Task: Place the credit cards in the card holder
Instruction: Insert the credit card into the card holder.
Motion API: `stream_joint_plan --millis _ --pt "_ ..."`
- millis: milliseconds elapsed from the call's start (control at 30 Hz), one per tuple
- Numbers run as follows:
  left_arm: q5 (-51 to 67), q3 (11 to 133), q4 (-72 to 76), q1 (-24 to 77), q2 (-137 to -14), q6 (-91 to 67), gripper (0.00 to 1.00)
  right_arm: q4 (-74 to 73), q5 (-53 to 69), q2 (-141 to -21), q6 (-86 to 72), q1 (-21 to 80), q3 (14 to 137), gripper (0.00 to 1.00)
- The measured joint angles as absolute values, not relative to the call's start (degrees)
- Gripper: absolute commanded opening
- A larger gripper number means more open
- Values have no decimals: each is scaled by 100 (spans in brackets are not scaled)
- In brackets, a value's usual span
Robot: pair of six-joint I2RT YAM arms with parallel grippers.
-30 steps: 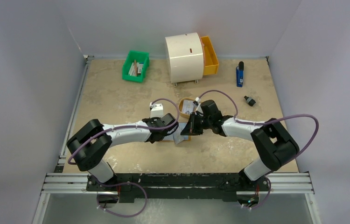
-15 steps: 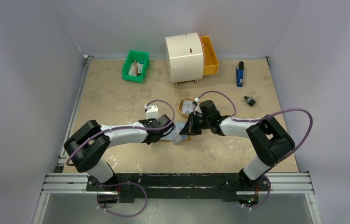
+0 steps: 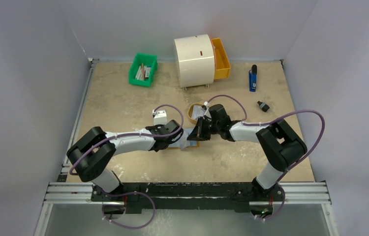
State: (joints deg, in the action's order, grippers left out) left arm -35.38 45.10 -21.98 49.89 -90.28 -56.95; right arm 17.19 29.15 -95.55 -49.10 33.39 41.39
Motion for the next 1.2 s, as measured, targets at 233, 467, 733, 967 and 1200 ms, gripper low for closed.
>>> stream_joint_plan --millis 233,467,733,967,1200 --pt "-3463 4510 -2106 4989 -9028 -5686 6 1774 2947 -9649 -5009 3339 4154 0" --pt "-3426 4510 -2069 4987 -9028 -5680 6 1894 2980 -9817 -5059 3343 4198 0" --pt "-3413 4510 -2060 4987 -9028 -5675 6 1920 2969 -9828 -5063 3371 4278 0" --pt "-3411 4510 -2058 4982 -9028 -5645 6 1791 2749 -9826 -5107 3376 4278 0" --pt "-3411 4508 -2060 4956 -9028 -5642 5 1623 2613 -9754 -5113 3374 4169 0"
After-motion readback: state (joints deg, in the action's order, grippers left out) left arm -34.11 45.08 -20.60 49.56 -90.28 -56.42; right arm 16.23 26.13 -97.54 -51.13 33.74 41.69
